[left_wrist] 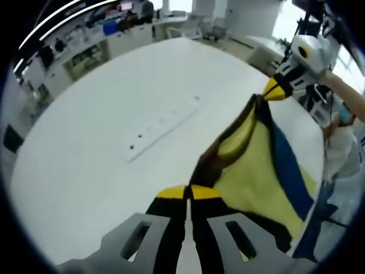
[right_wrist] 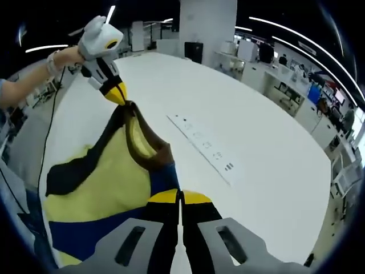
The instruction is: Fold the garment on the visible template until the final outline fits inside the template.
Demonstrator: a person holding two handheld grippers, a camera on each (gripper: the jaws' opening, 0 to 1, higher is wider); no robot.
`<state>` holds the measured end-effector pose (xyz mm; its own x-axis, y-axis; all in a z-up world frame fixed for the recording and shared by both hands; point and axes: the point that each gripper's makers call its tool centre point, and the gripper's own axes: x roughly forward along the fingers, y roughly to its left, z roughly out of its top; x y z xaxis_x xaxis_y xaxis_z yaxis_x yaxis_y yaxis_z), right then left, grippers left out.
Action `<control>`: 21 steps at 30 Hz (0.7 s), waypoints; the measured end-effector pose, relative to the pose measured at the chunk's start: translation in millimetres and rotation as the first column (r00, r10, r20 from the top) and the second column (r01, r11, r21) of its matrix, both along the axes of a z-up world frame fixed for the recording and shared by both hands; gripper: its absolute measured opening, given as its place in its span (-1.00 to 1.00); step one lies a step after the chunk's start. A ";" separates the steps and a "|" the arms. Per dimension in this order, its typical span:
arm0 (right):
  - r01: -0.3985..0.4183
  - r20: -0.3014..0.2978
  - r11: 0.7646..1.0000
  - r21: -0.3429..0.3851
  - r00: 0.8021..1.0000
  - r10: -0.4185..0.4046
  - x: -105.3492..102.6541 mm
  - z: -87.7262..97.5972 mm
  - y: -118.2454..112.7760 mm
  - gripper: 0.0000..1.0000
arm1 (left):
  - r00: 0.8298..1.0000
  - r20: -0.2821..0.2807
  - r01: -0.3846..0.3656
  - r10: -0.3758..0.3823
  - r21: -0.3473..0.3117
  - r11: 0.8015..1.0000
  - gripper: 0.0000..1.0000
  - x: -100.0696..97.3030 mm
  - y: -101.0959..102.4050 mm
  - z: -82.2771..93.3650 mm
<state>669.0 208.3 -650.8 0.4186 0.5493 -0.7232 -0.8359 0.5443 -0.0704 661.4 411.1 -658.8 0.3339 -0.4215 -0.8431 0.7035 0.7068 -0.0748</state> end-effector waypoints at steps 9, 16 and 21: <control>0.013 -0.012 0.999 -0.036 1.000 -0.013 15.8 -37.2 0.2 -0.98 | 1.000 -0.026 -0.018 0.017 -0.010 1.000 -1.00 11.4 2.1 -32.0; 0.032 -0.020 0.999 -0.033 0.999 -0.033 25.6 -57.2 -1.2 -0.98 | 0.999 -0.028 -0.031 0.030 -0.027 0.999 -1.00 32.0 5.7 -51.4; 0.043 -0.019 0.998 -0.035 0.999 -0.044 33.3 -68.7 0.3 -0.98 | 0.999 -0.015 -0.036 0.036 -0.012 0.999 -1.00 41.4 5.8 -63.3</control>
